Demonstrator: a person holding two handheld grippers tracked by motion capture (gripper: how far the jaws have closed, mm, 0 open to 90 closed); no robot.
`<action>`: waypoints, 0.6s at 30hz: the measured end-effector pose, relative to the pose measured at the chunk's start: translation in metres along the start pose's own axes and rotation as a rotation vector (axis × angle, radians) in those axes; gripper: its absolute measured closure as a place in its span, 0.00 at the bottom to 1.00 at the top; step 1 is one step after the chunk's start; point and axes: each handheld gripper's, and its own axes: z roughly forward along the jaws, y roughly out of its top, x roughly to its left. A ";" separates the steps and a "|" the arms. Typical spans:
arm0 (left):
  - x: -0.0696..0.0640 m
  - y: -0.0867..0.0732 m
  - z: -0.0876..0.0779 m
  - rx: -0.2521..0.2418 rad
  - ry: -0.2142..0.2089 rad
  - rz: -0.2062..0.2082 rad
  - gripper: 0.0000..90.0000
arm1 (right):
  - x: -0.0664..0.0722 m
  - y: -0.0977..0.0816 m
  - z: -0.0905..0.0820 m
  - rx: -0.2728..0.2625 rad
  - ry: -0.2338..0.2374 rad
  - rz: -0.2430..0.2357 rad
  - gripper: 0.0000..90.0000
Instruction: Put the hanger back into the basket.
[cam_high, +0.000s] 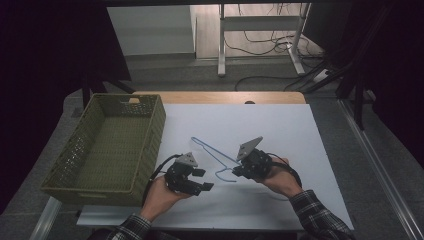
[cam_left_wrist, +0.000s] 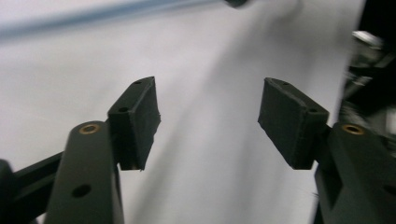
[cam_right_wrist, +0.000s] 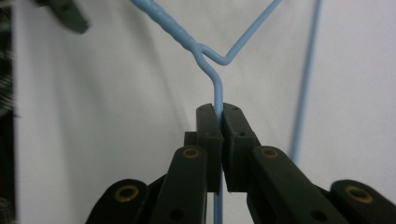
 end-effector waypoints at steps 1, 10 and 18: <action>0.002 0.006 -0.010 -0.030 0.045 0.028 0.42 | 0.000 0.001 -0.004 -0.007 0.005 0.007 0.96; 0.007 0.049 -0.028 -0.048 0.129 0.225 0.40 | 0.005 0.014 -0.025 -0.069 0.089 0.032 0.96; 0.003 0.067 -0.012 0.050 0.088 0.352 0.51 | 0.005 0.021 -0.031 -0.084 0.133 0.027 0.96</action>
